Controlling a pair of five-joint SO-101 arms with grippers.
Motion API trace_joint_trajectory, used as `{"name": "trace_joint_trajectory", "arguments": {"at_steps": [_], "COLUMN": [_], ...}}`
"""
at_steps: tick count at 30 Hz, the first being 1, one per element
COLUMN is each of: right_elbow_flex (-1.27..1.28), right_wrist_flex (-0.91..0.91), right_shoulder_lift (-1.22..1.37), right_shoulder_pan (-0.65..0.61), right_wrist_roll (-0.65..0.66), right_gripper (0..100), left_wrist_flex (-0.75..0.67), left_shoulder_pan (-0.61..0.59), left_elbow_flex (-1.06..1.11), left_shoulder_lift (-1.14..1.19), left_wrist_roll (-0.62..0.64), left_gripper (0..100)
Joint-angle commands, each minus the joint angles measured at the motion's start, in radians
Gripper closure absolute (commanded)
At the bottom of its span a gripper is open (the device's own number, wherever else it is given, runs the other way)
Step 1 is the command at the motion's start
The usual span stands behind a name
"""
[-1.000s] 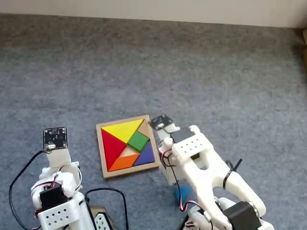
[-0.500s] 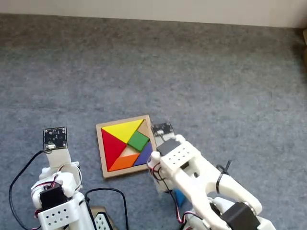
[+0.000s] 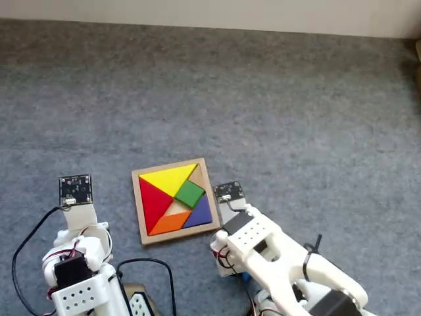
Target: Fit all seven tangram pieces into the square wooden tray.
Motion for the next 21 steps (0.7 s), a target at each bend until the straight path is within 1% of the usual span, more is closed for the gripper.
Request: {"name": "trace_joint_trajectory", "arguments": {"at_steps": [1, 4, 6, 9, 12, 21], "right_elbow_flex": [0.022, 0.018, -0.028, -0.108, -0.163, -0.260], "right_wrist_flex": [-0.110, -0.090, -0.067, 0.005, 0.082, 0.262], "right_shoulder_lift": [-0.010, -0.016, -0.016, -0.016, -0.016, -0.016], "right_shoulder_pan": [0.021, 0.081, 0.116, 0.163, 0.180, 0.180], "right_wrist_roll": [0.000, 0.087, 0.152, 0.215, 0.264, 0.370], "right_gripper": [94.0, 94.7, 95.0, 95.0, 95.0, 95.0], "left_wrist_flex": [0.003, 0.003, 0.003, 0.003, 0.003, 0.003], "left_shoulder_pan": [-0.010, -0.010, -0.010, -0.010, -0.010, -0.010], "left_elbow_flex": [0.021, 0.021, 0.021, 0.021, 0.021, 0.021], "left_shoulder_lift": [-0.041, -0.041, -0.041, -0.041, -0.041, -0.041], "left_wrist_roll": [-0.006, -0.006, -0.006, -0.006, -0.006, -0.006], "left_gripper": [99, 99, 99, 99, 99, 99]}}
